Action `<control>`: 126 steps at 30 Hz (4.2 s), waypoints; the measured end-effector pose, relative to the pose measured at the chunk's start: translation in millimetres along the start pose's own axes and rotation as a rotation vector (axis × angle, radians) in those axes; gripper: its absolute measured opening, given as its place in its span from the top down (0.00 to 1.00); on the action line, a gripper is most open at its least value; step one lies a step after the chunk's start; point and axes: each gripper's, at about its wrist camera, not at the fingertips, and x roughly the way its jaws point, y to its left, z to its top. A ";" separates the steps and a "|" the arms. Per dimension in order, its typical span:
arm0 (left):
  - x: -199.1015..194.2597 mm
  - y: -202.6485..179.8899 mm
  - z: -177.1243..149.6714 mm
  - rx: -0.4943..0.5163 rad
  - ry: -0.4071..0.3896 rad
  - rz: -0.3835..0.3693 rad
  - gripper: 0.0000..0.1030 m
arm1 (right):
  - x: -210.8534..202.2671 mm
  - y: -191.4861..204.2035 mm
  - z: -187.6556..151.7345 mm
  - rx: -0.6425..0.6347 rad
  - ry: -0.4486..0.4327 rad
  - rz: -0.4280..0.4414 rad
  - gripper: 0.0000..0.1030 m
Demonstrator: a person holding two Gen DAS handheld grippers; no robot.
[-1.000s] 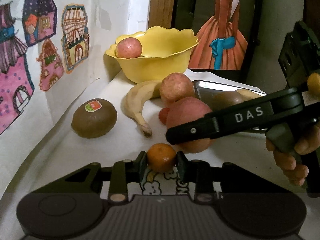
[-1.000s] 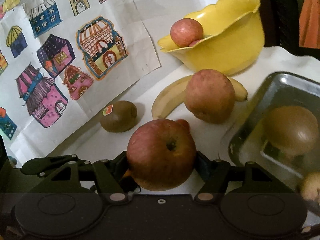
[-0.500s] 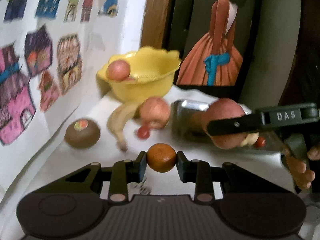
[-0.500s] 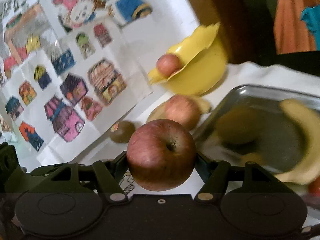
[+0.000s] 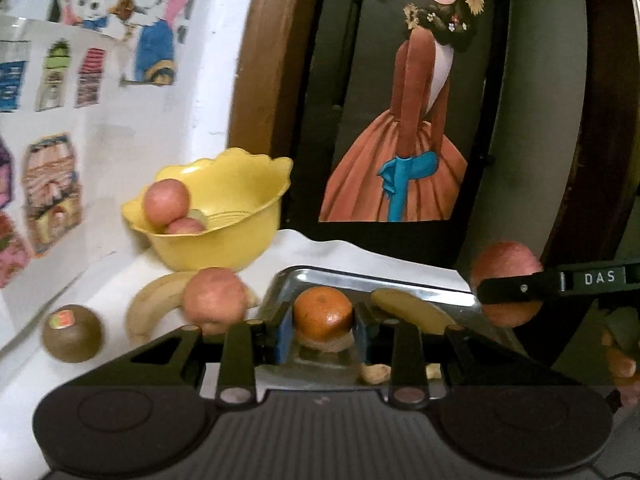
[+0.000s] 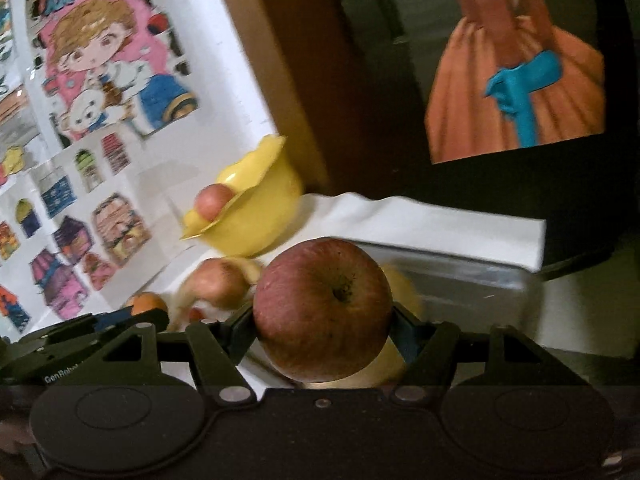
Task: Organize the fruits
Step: 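Carry the orange with the left tool over the steel tray while the right tool carries the apple there, then lower the orange and apple into the tray and open both tools, then lift both tools away from the tray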
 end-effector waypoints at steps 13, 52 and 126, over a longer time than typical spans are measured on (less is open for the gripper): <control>66.8 -49.4 -17.7 0.069 0.050 -0.065 0.66 | 19.7 -58.0 -17.4 0.002 0.031 -0.043 0.31; 125.2 -73.0 -28.3 0.117 0.160 -0.023 0.66 | 43.6 -73.0 -31.6 -0.069 0.060 -0.046 0.31; -269.0 31.6 -81.1 0.141 -0.098 0.200 0.00 | -163.5 191.1 -182.6 -0.486 -0.171 -0.107 0.01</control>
